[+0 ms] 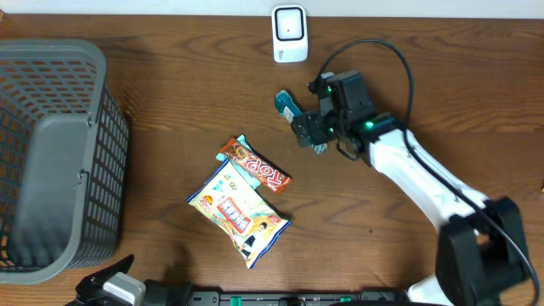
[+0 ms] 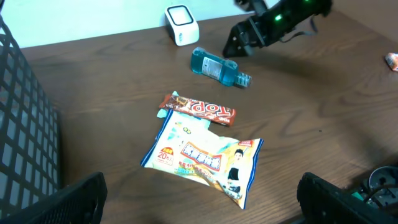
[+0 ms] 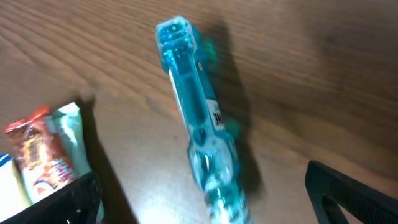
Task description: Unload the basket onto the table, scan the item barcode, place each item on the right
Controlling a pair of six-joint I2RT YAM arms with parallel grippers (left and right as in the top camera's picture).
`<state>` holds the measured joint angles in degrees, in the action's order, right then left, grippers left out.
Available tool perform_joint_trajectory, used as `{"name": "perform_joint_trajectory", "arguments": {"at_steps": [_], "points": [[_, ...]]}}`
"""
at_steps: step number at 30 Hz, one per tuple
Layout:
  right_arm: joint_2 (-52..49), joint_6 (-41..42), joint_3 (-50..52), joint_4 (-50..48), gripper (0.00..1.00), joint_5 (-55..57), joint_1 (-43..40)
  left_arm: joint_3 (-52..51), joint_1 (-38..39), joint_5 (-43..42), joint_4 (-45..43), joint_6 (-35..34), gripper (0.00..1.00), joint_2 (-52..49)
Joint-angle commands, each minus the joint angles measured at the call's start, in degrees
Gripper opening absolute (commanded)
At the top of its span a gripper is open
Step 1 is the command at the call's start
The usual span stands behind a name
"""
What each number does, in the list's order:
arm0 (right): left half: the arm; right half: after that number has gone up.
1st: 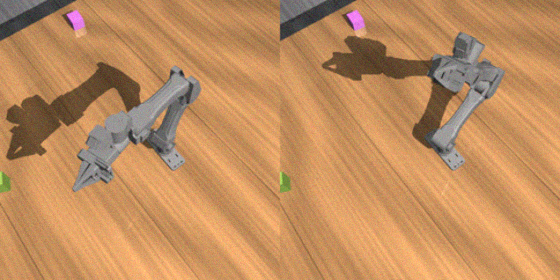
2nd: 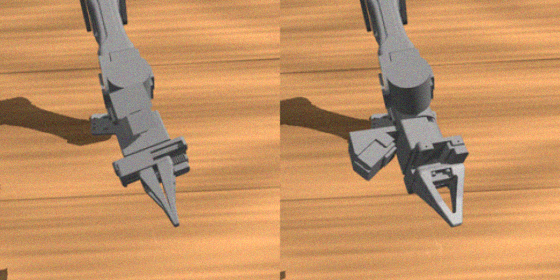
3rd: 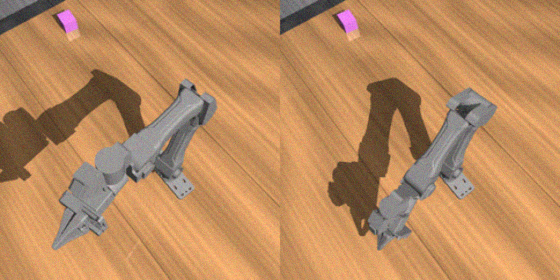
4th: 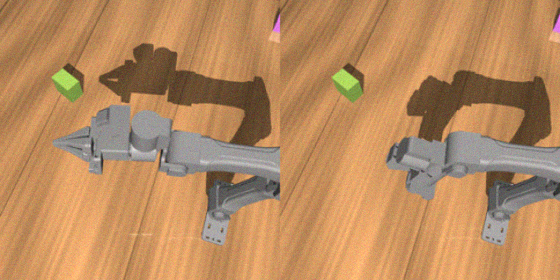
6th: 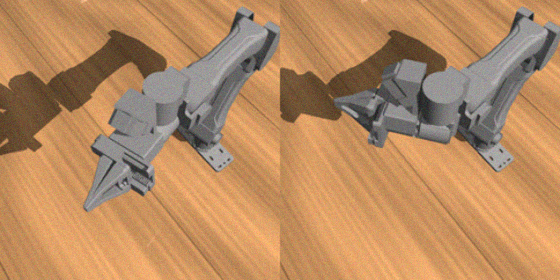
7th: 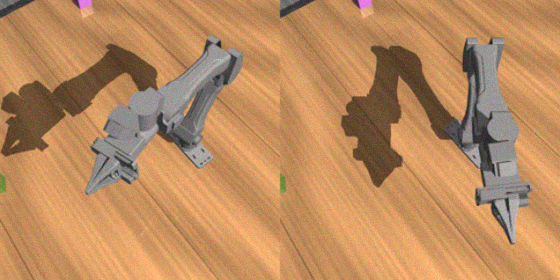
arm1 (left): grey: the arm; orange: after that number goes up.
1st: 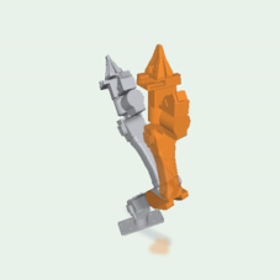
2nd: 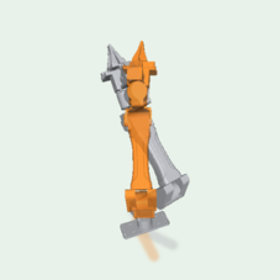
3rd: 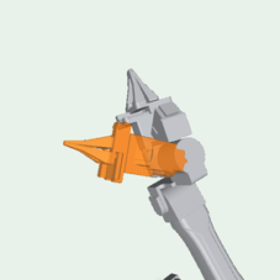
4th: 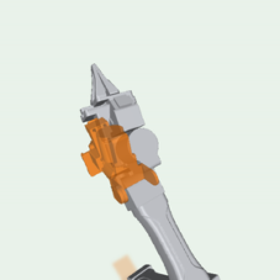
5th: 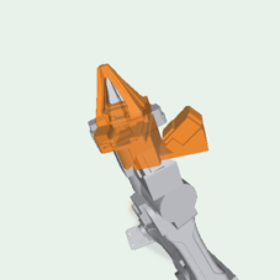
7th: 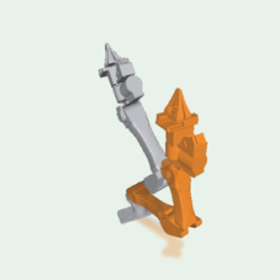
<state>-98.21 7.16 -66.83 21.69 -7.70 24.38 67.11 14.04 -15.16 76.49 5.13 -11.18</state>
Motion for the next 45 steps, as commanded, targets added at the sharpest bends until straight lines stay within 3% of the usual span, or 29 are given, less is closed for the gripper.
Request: {"name": "perform_joint_trajectory", "arguments": {"at_steps": [1, 12, 18, 22, 28, 38, 45], "points": [[-4.37, -2.12, -0.81, -0.35, 0.99, -1.88, 0.09, 0.22, -0.04, -0.68, -0.17, 0.20, 0.98, 0.15], [-10.67, -5.38, -0.81, -4.98, 0.99, -1.20, -0.02, 0.22, -0.04, -0.68, -0.17, 0.20, 0.98, 0.15], [-13.88, -6.25, -0.81, -7.82, 0.90, 0.92, -0.07, 0.22, -0.04, -0.68, -0.17, 0.20, 0.98, 0.15], [-15.34, -7.67, -0.92, -8.00, 0.78, 1.84, -0.07, 0.22, -0.04, -0.68, -0.17, 0.20, 0.98, 0.15], [-15.43, -9.14, -0.94, -7.63, 0.51, 1.79, -0.61, 0.22, -0.04, -0.68, -0.17, 0.20, 0.98, 0.15], [-16.90, -13.29, -0.96, -8.26, 0.48, 1.84, -1.14, 0.22, -0.04, -0.68, -0.17, 0.20, 0.98, 0.15], [-17.64, -13.16, -0.96, -7.34, 0.13, 1.79, -1.07, 0.22, -0.04, -0.68, -0.17, 0.20, 0.98, 0.15]]}}
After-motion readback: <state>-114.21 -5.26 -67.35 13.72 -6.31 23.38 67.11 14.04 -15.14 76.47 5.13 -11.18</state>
